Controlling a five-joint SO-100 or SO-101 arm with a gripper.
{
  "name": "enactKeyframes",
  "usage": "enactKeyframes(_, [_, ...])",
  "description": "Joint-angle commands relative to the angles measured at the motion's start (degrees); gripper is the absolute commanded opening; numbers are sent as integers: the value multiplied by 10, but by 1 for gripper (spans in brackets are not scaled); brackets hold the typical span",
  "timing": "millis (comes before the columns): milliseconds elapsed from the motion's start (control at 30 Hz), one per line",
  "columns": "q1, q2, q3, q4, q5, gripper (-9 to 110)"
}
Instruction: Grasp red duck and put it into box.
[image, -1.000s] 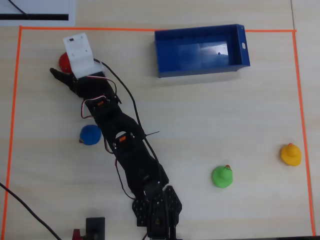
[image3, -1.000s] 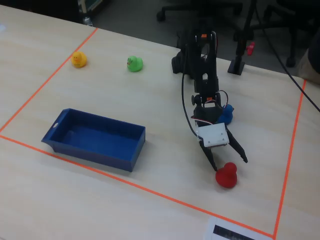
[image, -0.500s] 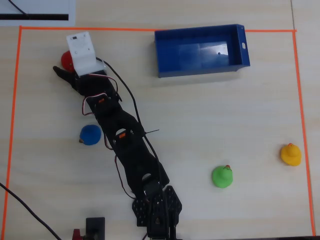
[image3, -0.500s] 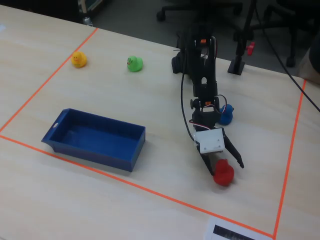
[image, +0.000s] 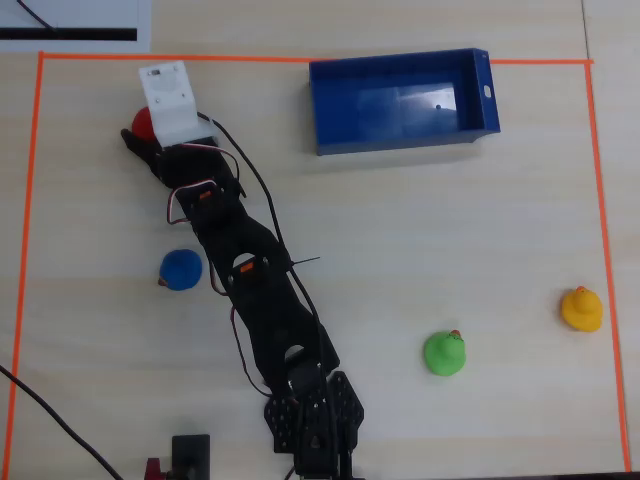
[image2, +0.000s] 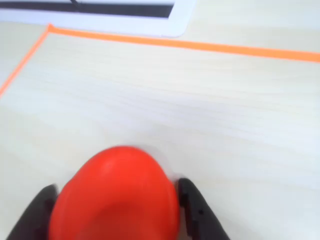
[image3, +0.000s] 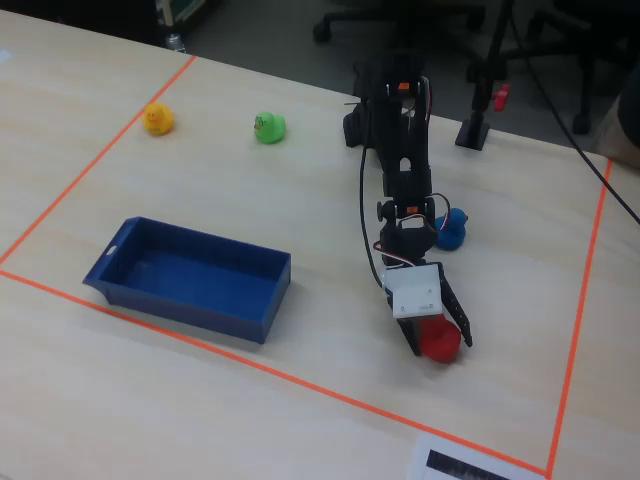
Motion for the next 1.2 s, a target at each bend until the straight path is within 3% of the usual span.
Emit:
enactKeyframes(0, [9,11,-27,5,-10,6])
enactKeyframes(100, [13,17,-31,5,-11,0])
enactKeyframes(433, [68,128,-14,81,-8,0])
enactKeyframes(767, [288,355,-149,475,-21,0])
enactKeyframes(967, [388,340,-153,486,-46,0])
enactKeyframes(1167, [408,279,-159,464,-47,0])
